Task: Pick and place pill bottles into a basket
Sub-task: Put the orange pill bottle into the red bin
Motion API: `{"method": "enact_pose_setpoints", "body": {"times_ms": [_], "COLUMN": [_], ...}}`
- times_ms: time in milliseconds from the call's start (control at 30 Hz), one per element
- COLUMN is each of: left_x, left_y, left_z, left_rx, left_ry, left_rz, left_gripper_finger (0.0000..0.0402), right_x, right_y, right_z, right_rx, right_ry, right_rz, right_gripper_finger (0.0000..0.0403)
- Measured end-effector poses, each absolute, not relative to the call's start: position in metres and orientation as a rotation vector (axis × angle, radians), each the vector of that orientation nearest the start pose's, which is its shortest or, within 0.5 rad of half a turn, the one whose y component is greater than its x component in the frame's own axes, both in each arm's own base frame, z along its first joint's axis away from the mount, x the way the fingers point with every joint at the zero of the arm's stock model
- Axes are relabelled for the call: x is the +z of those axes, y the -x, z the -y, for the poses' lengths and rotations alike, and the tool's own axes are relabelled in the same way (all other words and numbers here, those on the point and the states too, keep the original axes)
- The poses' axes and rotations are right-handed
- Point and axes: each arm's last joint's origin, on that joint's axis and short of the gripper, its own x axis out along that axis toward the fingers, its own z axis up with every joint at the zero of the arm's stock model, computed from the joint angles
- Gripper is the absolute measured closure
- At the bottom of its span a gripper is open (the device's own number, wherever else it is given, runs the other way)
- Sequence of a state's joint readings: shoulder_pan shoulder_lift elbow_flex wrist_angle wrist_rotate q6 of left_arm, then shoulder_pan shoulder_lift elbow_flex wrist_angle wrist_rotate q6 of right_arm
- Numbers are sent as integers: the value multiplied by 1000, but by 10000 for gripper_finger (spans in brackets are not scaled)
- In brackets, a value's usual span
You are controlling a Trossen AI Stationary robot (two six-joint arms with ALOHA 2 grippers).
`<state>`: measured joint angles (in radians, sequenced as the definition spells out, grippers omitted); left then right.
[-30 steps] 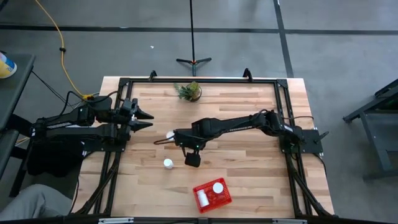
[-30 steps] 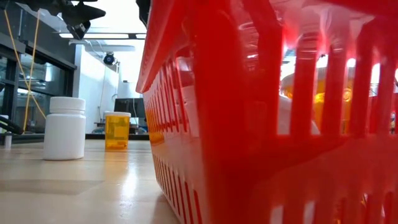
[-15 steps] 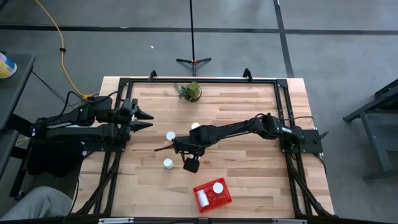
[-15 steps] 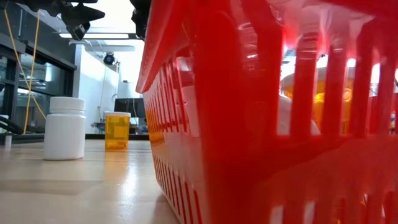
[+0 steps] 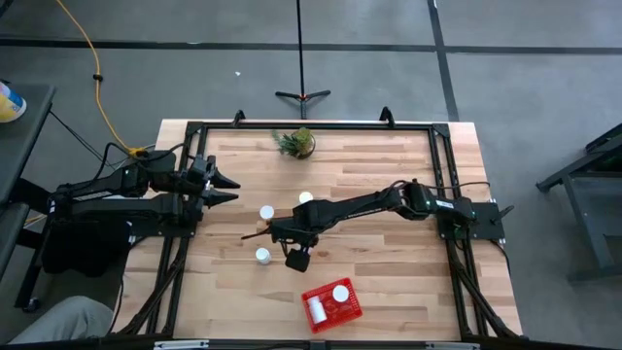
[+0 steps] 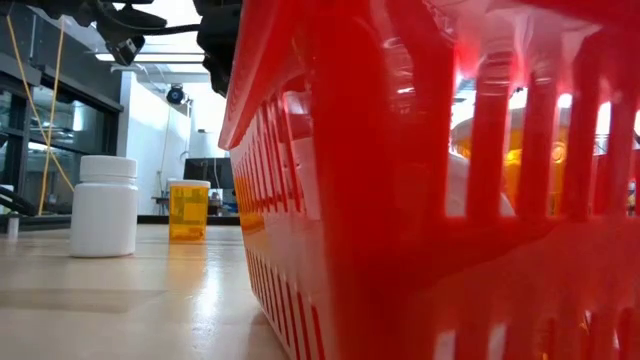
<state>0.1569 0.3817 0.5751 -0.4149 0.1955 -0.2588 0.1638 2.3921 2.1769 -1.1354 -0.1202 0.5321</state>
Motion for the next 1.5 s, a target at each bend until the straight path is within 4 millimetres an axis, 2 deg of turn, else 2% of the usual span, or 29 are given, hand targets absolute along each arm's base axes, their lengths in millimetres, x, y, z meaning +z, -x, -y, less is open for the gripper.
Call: {"method": "enact_pose_setpoints", "body": {"times_ms": [467, 867, 1067, 1200, 1500], "left_x": [286, 286, 286, 286, 286], "left_y": [-97, -97, -97, -97, -97], "left_z": [-10, -10, -10, -10, -10], "left_rx": [-9, -8, -8, -8, -8], "left_ry": [305, 306, 306, 306, 306], "left_rz": [-226, -228, -228, -228, -228], "left_gripper_finger": [211, 211, 211, 211, 211], "right_x": [183, 184, 184, 184, 185], "right_y": [-479, -484, -484, -484, -482], "right_z": [-92, -92, -93, -93, -92], "right_rx": [-116, -113, -112, -112, -112], "right_ry": [-417, -415, -414, -411, -411], "right_rz": [-1420, -1371, -1371, -1371, -1383], "right_gripper_finger": [114, 217, 216, 202, 217]}}
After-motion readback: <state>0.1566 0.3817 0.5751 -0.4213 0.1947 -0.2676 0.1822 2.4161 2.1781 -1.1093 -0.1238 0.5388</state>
